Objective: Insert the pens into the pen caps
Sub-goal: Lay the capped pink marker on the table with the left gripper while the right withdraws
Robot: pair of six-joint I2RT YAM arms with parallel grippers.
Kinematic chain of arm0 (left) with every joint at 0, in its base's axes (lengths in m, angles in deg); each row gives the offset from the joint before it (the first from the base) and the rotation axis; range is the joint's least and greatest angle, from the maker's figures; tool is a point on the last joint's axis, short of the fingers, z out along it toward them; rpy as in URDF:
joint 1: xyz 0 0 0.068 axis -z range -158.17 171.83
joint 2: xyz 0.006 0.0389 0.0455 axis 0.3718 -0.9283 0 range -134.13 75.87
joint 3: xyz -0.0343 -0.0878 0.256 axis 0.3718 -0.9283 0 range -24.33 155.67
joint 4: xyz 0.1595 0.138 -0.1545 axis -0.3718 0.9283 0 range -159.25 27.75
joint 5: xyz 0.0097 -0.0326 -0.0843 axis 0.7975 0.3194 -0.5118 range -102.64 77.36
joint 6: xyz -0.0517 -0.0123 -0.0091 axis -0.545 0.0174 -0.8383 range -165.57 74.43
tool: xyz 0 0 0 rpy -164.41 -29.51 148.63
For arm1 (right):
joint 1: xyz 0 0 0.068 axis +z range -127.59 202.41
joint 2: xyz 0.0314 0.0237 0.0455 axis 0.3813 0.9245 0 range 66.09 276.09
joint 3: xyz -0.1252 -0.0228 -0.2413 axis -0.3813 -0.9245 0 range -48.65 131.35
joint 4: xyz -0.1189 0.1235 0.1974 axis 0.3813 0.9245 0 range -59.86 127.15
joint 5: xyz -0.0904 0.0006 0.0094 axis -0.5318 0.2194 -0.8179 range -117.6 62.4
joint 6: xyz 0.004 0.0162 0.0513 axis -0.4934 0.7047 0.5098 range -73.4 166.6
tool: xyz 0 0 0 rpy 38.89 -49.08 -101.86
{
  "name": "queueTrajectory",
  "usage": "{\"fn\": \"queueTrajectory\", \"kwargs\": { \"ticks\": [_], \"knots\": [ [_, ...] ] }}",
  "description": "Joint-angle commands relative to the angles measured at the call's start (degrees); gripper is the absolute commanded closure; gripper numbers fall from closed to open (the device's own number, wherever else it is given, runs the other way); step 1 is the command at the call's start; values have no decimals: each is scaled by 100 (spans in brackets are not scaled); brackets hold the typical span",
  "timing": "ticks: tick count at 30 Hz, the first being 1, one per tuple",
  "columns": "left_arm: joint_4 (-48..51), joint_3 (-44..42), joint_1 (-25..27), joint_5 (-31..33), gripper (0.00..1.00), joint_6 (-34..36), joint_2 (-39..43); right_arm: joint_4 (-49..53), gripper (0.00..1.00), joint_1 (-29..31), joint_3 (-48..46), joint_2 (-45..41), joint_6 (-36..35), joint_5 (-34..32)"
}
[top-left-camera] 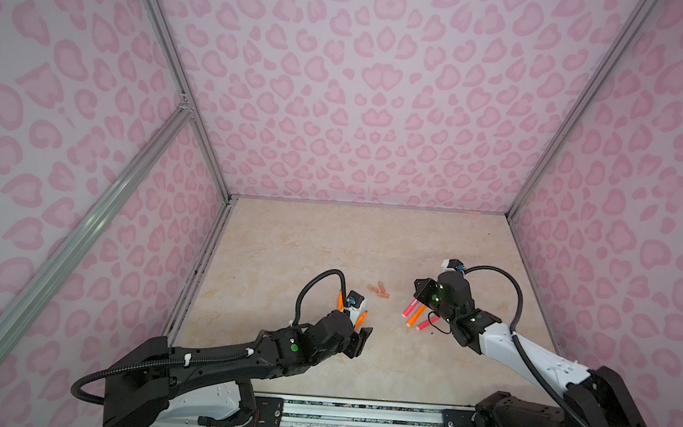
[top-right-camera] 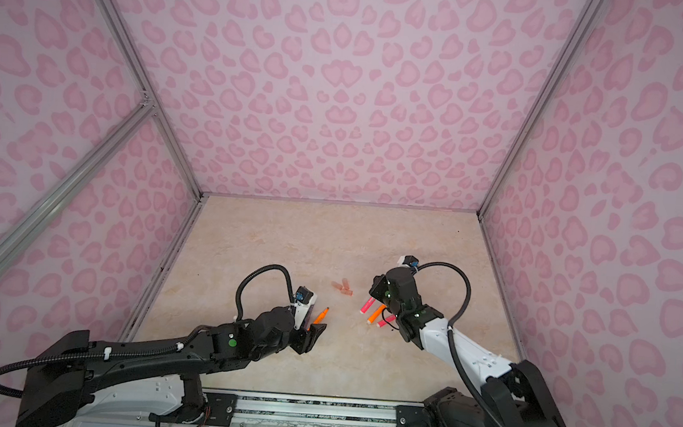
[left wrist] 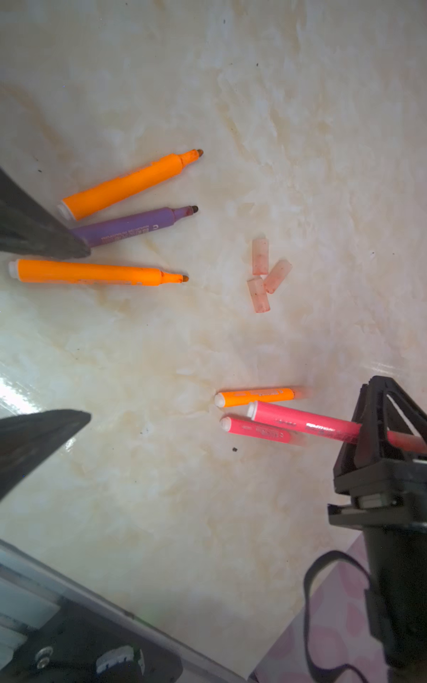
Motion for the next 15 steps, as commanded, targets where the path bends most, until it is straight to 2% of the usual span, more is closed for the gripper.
{"fn": "queueTrajectory", "kwargs": {
  "ticks": [1,4,11,15],
  "knots": [
    [130,173,-5,206,35,-96,-281,-142,100,-143,300,753,-99,690],
    [204,323,1,249,36,-95,-568,15,100,-165,546,1264,-205,693],
    [264,497,-5,357,36,-130,-925,201,100,-172,571,1723,-407,646],
    [287,588,-7,358,35,-133,-1068,203,95,-163,482,1793,-444,607]
  ]
}}
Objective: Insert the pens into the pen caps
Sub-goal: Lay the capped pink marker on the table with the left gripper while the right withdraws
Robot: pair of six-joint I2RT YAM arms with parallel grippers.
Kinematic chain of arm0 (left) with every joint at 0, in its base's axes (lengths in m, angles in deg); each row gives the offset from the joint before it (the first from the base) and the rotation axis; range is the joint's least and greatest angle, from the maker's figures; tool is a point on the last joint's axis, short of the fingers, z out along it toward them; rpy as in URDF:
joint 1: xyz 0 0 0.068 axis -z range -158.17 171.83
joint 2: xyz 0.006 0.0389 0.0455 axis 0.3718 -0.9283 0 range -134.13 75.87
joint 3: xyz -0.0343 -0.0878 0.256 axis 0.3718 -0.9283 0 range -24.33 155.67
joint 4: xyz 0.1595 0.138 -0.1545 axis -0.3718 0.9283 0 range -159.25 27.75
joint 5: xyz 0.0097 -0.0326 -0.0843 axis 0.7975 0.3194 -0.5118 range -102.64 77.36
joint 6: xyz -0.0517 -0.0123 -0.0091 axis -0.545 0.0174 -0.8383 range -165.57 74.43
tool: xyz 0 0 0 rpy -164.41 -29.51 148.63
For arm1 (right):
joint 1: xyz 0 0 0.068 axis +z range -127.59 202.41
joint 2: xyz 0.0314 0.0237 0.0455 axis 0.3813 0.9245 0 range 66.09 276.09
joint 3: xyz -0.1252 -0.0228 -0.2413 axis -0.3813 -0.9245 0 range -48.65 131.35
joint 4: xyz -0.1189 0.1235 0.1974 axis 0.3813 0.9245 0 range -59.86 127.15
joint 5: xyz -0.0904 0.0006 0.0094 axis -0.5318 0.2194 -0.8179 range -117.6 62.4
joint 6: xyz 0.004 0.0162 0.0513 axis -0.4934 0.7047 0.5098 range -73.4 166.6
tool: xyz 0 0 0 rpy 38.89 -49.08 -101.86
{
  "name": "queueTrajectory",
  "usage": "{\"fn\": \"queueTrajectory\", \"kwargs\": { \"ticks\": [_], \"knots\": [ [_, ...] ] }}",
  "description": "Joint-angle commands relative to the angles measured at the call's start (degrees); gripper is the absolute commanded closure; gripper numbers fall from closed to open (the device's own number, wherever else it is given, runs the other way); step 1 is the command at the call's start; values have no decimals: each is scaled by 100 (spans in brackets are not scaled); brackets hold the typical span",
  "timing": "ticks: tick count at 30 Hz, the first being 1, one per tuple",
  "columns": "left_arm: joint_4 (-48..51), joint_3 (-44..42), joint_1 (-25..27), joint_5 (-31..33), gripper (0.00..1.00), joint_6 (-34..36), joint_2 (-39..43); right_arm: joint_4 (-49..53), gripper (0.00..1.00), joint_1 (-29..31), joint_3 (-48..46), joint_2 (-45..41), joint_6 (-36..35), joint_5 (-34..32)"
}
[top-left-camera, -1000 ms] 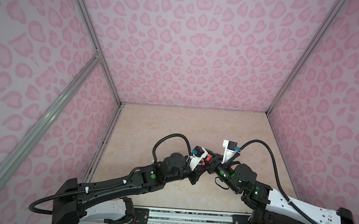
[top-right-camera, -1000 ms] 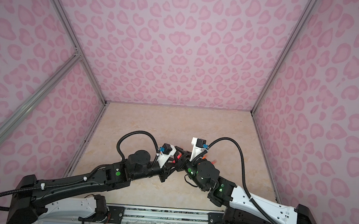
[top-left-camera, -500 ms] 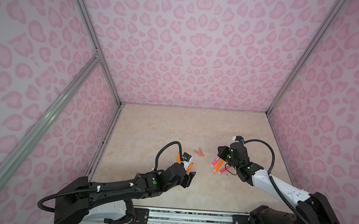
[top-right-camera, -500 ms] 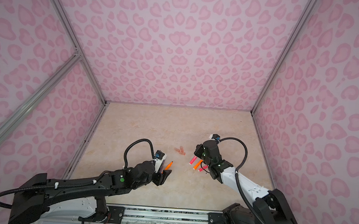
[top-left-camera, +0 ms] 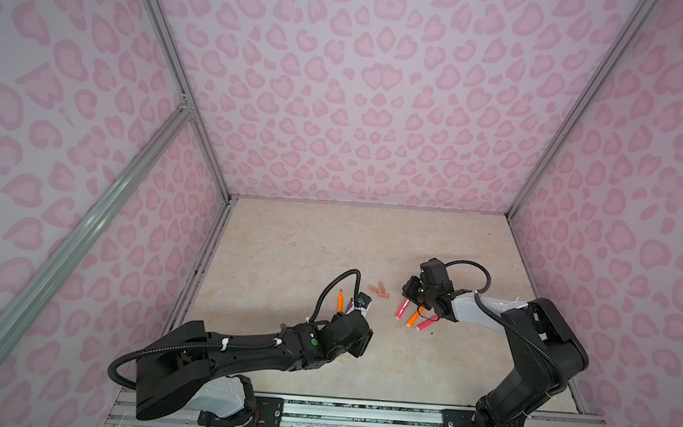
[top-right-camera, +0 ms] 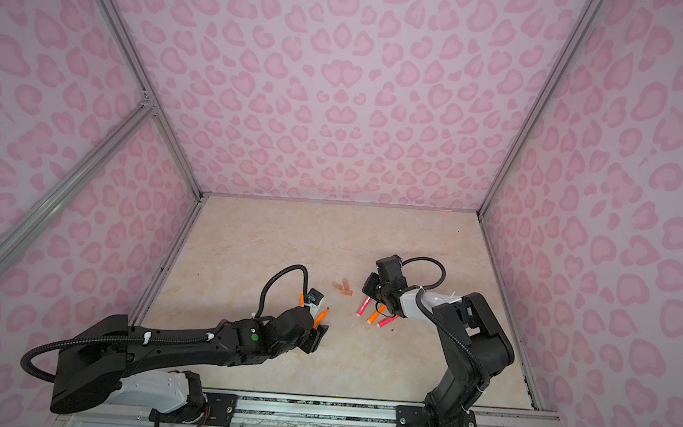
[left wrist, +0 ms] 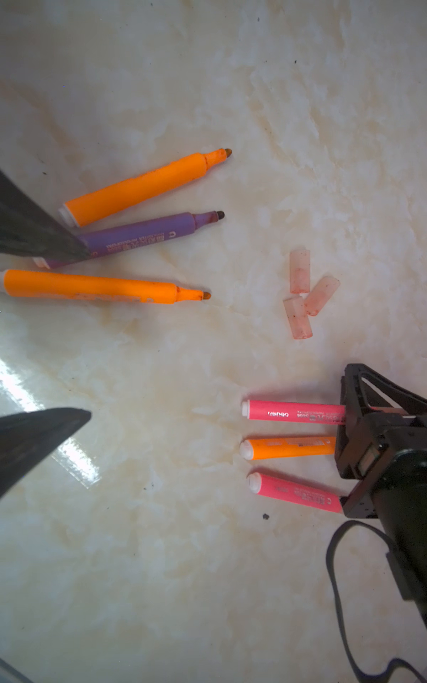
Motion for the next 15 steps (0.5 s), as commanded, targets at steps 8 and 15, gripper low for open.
{"fn": "queueTrajectory", "kwargs": {
  "ticks": [8,15],
  "knots": [
    [64,235,-7,126,34,-63,-394,379,86,9,-193,-29,-343,-501],
    [84,258,-32,131,34,-72,-508,924,77,127,-145,-335,-544,-1175]
  ]
}}
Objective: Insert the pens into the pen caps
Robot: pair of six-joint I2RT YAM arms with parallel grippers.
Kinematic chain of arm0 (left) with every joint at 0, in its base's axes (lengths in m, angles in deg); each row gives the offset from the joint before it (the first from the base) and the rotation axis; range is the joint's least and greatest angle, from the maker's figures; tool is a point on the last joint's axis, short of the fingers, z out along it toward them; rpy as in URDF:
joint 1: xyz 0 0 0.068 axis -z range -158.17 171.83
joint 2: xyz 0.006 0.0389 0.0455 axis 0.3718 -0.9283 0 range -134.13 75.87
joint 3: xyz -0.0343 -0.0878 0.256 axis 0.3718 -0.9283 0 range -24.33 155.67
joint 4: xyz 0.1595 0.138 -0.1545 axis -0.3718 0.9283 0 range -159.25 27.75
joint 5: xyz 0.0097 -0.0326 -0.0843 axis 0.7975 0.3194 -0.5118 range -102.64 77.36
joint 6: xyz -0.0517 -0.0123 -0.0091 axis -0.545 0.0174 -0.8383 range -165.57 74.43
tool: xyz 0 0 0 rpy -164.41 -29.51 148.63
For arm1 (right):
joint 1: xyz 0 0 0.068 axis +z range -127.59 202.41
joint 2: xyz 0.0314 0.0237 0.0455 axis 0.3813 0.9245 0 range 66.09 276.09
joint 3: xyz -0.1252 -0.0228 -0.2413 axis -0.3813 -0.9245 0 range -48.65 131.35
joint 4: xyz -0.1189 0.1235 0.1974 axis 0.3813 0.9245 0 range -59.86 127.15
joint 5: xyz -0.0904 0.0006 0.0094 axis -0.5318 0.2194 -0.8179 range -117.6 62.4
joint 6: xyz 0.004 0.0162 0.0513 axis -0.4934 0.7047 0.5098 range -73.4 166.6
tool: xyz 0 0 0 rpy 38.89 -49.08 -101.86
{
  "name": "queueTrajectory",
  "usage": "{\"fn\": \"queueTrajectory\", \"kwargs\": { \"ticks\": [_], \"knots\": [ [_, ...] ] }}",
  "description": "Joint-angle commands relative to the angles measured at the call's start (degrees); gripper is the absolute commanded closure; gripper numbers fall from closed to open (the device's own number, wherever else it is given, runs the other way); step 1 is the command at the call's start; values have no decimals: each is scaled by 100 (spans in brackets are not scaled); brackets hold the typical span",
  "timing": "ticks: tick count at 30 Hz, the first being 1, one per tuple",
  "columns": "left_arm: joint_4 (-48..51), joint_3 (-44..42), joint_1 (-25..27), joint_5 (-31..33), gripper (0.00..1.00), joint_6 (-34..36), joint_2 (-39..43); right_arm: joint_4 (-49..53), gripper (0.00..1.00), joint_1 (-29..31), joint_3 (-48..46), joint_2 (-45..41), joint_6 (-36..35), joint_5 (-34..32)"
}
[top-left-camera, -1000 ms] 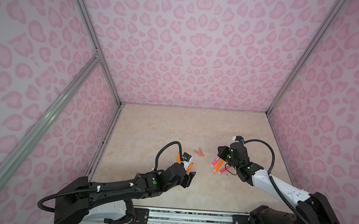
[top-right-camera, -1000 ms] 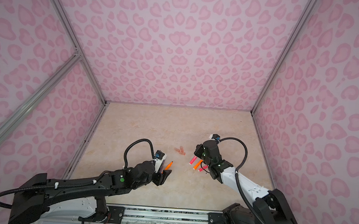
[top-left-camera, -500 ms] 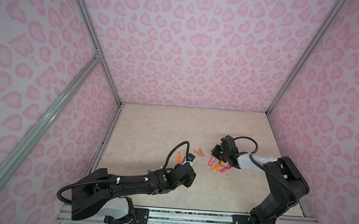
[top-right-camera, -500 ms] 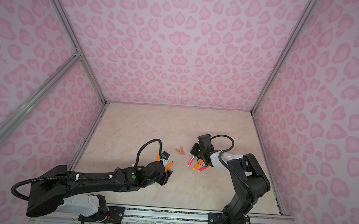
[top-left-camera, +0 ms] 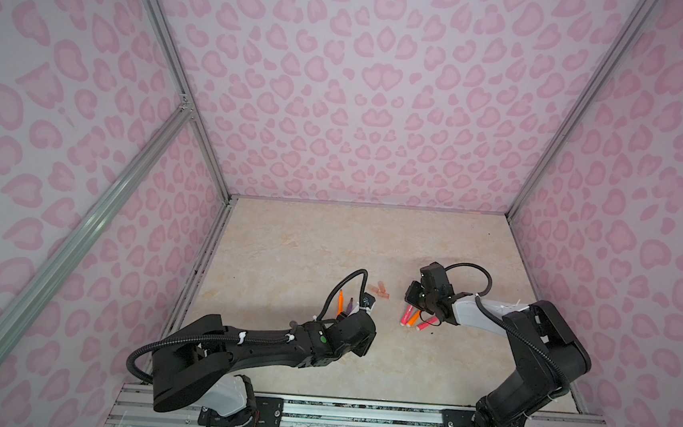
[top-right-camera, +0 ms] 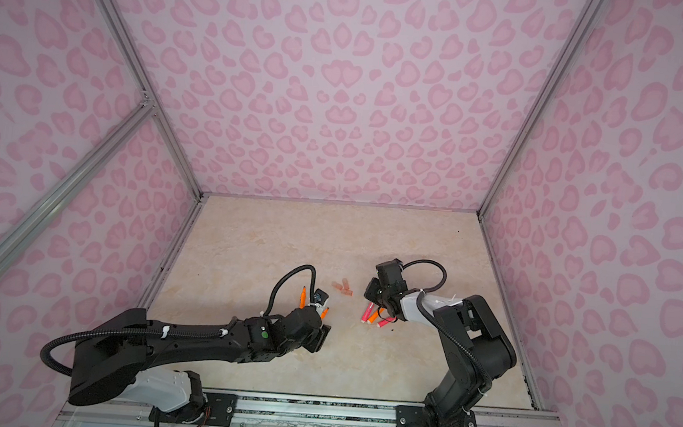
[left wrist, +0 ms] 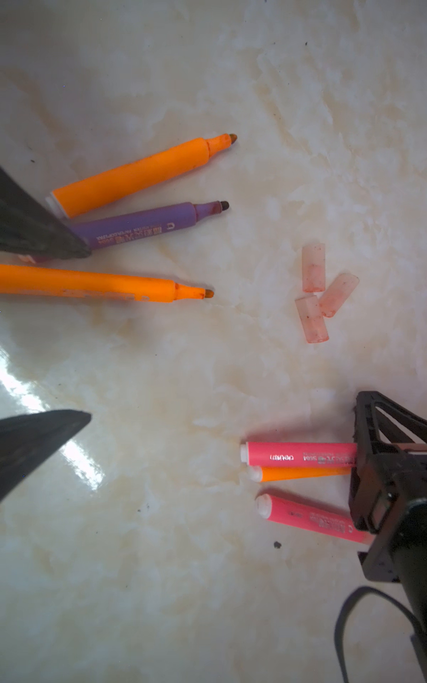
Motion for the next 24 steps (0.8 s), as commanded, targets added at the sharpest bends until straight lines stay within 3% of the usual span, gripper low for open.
{"fn": "queueTrajectory", "kwargs": {
  "ticks": [1,4,18,24],
  "knots": [
    [54,73,-16,83,34,-44,-64,547,75,66,17,-48,-228,-528],
    [55,88,-30,51,33,-37,-129,716,69,138,122,-59,-278,-707],
    [58,64,-133,16,36,-121,-498,1804,62,836,684,-844,-338,-2212],
    [53,-15,-128,8,39,-207,-700,1939,60,1159,771,-1318,-309,-2380]
  ]
}}
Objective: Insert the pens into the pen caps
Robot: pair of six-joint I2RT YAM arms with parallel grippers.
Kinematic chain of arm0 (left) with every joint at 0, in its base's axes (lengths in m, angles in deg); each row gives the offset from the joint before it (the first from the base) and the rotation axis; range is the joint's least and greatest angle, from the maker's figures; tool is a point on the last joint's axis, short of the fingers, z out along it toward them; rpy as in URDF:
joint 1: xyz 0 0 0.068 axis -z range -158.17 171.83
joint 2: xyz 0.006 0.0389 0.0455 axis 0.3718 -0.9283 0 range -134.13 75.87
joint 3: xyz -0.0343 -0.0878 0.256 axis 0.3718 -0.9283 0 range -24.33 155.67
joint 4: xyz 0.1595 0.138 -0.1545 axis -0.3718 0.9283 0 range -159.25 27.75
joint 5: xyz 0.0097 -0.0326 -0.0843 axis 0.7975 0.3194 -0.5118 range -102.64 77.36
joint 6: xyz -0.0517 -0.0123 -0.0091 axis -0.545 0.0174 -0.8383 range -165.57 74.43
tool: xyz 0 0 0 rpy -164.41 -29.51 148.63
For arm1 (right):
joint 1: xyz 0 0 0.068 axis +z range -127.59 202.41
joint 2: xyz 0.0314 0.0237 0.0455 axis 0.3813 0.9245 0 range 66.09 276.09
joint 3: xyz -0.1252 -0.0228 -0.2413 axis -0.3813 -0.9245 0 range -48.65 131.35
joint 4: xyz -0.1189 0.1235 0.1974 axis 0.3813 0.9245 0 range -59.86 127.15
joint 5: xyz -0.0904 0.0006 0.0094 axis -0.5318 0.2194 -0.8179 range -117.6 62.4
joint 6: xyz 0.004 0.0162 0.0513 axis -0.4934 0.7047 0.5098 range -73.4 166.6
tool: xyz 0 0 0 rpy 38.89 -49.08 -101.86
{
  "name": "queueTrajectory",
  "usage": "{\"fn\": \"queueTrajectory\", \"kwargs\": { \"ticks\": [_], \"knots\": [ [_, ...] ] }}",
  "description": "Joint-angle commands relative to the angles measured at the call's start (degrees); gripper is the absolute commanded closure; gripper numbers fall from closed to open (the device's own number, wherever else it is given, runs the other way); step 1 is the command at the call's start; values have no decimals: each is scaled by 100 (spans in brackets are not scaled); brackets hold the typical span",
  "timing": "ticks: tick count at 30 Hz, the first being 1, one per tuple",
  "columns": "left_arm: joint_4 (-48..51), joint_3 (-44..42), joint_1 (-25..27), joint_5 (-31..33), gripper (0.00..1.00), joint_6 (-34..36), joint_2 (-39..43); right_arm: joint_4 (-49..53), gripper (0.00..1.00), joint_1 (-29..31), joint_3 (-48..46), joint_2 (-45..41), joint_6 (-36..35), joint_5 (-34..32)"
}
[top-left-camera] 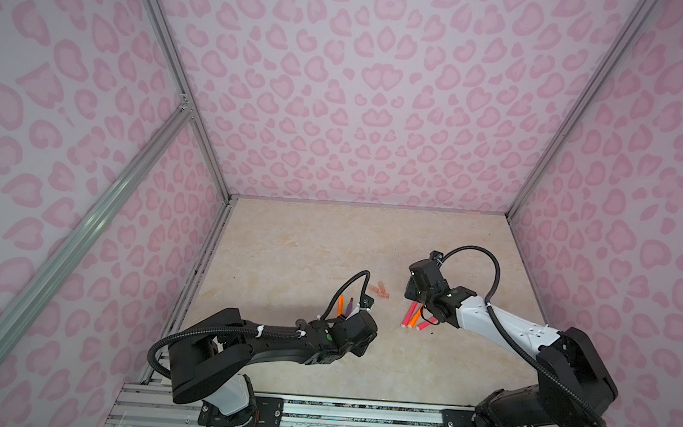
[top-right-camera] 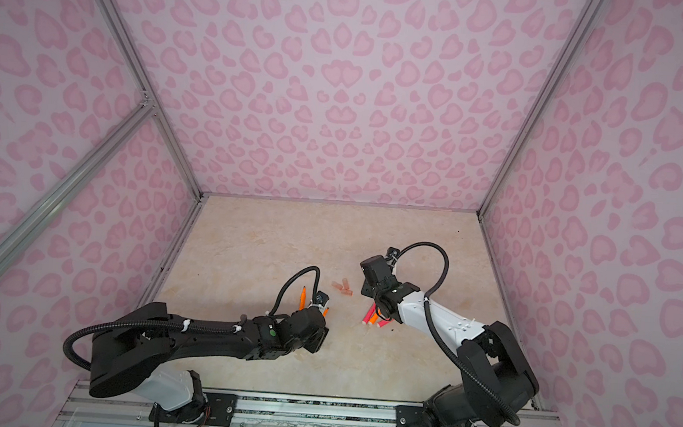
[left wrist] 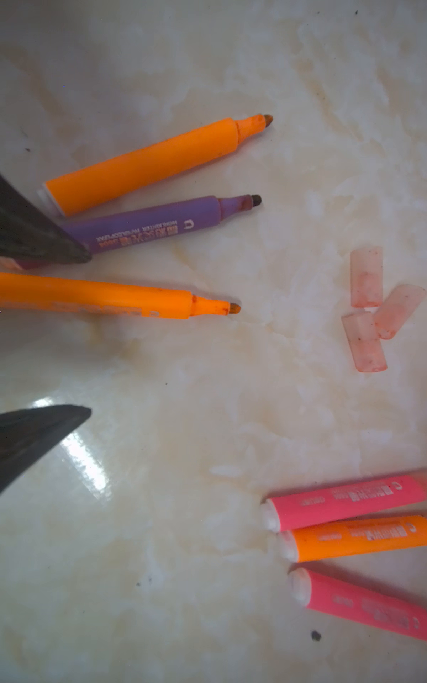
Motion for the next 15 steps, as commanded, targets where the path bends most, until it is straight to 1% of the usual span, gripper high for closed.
{"fn": "queueTrajectory", "kwargs": {
  "ticks": [1,6,15],
  "knots": [
    [49,-56,-7,40,39,-129,-120,261,60,190,52,-130,32,-330],
    [42,-77,-3,41,42,-176,-231,285,60,426,63,-338,74,-351],
    [-33,-125,-7,-4,62,-228,-407,134,59,587,-329,-1007,253,-331]
  ]
}}
